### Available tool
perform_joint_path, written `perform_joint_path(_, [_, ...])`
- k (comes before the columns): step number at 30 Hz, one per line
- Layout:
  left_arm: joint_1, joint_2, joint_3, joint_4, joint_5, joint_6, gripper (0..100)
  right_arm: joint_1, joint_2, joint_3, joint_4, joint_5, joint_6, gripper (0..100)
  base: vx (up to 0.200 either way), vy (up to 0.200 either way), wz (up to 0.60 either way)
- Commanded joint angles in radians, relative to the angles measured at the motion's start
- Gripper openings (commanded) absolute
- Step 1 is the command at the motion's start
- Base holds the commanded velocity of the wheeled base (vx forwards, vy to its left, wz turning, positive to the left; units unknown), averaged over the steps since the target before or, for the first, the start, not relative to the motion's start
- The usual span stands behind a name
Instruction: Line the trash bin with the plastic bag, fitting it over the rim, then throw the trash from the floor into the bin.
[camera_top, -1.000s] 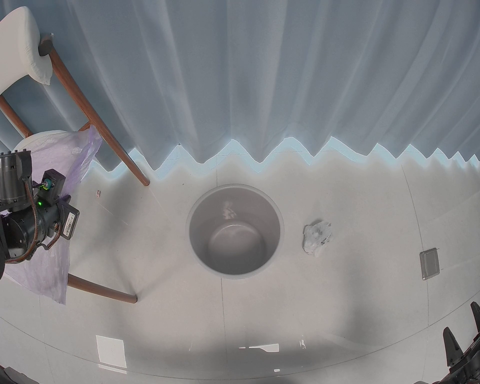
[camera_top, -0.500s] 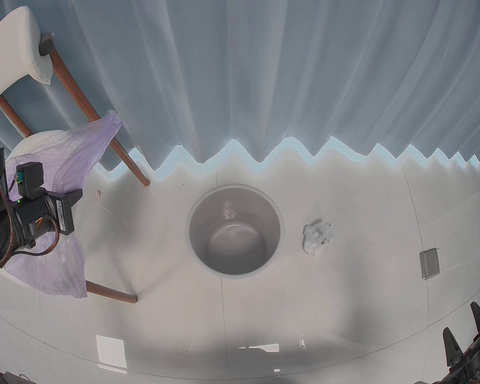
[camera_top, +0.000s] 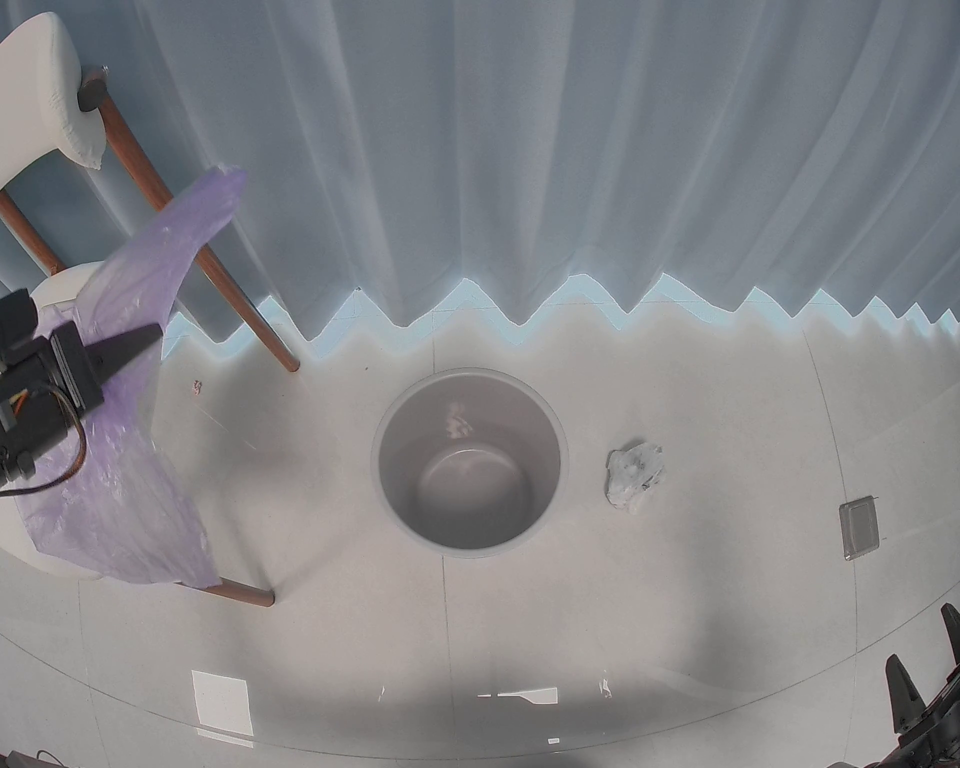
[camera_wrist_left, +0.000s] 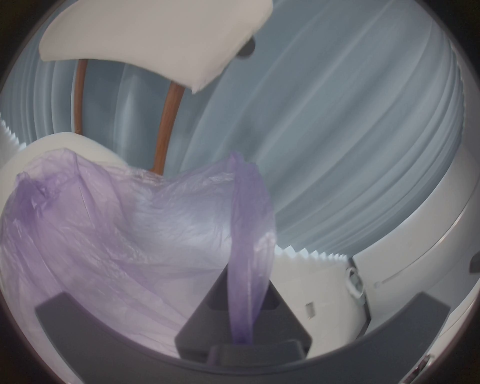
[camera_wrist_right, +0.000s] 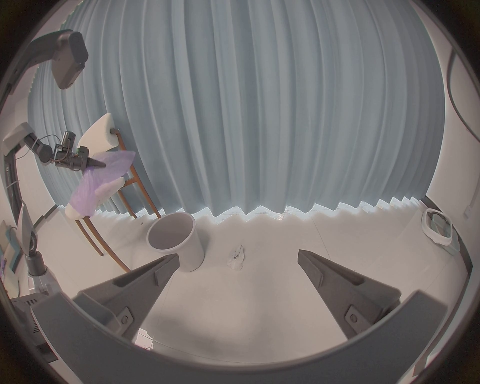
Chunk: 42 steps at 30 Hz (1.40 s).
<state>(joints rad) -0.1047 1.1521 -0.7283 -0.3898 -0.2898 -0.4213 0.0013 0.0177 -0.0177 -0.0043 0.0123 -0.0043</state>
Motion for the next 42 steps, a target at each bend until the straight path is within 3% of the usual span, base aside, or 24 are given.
perform_joint_path(1, [-0.030, -0.005, -0.003, -0.133, -0.029, -0.120, 0, 0.000, -0.018, 0.018, 0.000, 0.001, 0.000, 100, 0.000, 0.000, 0.00])
perform_joint_path(8, [-0.150, -0.008, -0.014, -0.241, -0.052, -0.267, 0, 0.000, -0.018, 0.018, 0.000, 0.001, -0.002, 100, 0.000, 0.000, 0.00])
perform_joint_path(12, [-0.162, -0.011, -0.006, -0.244, -0.178, -0.277, 0, 0.000, -0.018, 0.018, 0.000, 0.001, 0.000, 100, 0.000, 0.000, 0.00])
perform_joint_path(13, [-0.170, -0.012, -0.006, -0.244, -0.252, -0.278, 0, 0.000, -0.018, 0.018, 0.000, 0.001, -0.002, 100, 0.000, 0.000, 0.00])
perform_joint_path(17, [-0.173, 0.000, -0.022, -0.245, -0.365, -0.275, 0, 0.000, -0.018, 0.018, 0.000, 0.001, -0.002, 100, 0.000, 0.000, 0.00])
perform_joint_path(27, [-0.267, 0.064, -0.077, -0.247, -0.387, -0.278, 0, 0.000, -0.018, 0.018, 0.000, 0.001, -0.002, 100, 0.000, 0.000, 0.00])
perform_joint_path(33, [-0.302, 0.135, -0.108, -0.337, -0.391, -0.283, 0, 0.000, -0.018, 0.018, 0.000, 0.001, 0.000, 100, 0.000, 0.000, 0.00])
perform_joint_path(36, [-0.308, 0.184, -0.131, -0.416, -0.411, -0.304, 0, 0.000, -0.018, 0.018, 0.000, 0.001, 0.000, 100, 0.000, 0.000, 0.00])
perform_joint_path(42, [-0.343, 0.212, -0.183, -0.448, -0.430, -0.379, 0, 0.000, -0.018, 0.018, 0.000, 0.001, 0.000, 100, 0.000, 0.000, 0.00])
